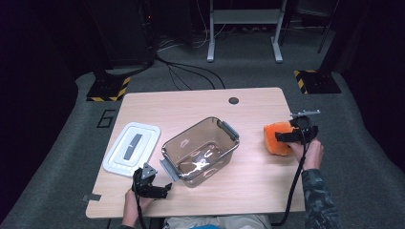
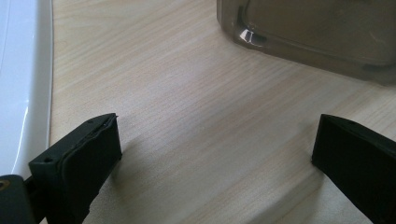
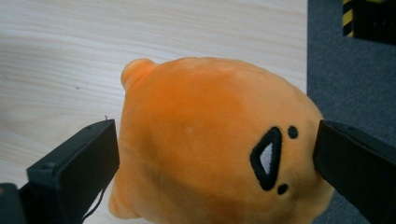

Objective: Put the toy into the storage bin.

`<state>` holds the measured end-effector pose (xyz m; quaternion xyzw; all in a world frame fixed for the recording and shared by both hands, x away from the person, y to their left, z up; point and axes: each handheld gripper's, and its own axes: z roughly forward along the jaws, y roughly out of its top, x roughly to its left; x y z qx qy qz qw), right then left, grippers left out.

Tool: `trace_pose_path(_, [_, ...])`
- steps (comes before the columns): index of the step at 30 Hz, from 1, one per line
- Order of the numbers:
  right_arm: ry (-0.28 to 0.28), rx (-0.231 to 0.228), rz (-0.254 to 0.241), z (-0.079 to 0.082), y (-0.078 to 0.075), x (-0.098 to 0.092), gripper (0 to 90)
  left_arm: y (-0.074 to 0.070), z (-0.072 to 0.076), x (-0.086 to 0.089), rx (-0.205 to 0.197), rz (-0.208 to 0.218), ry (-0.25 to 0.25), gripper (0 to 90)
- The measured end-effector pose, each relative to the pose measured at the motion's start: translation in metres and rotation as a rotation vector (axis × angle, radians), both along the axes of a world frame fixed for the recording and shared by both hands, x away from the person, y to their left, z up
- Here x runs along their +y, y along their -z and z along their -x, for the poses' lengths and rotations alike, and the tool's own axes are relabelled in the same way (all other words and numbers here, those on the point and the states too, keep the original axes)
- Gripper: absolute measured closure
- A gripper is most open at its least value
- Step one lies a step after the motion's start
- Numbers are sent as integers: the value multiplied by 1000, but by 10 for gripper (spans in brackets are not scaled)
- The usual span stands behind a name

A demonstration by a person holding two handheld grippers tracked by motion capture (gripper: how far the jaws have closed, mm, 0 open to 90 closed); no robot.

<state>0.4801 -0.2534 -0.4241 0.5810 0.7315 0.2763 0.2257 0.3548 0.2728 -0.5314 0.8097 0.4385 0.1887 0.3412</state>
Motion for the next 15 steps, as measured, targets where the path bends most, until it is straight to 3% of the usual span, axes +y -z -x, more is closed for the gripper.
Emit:
trace_pose_path(1, [15,11,28,-4,2,1,89,0,0,0,0,-1,1,9])
trace_pose_path(4, [22,19,55,-7,3,2,135,0,0,0,1,-4,3,9])
trace_pose_path(10, [32,31,40,-11,7,-1,275,0,0,0,0,0,0,9])
trace_pose_path(11, [26,50,22,-14,8,-3,338,0,0,0,1,-3,3,9])
trace_pose_path(14, [21,71,12,-17,7,-5,399,0,0,0,1,-3,2,9])
trace_pose_path(15, [18,99,-7,-21,5,-6,455,0,0,0,1,-4,3,9])
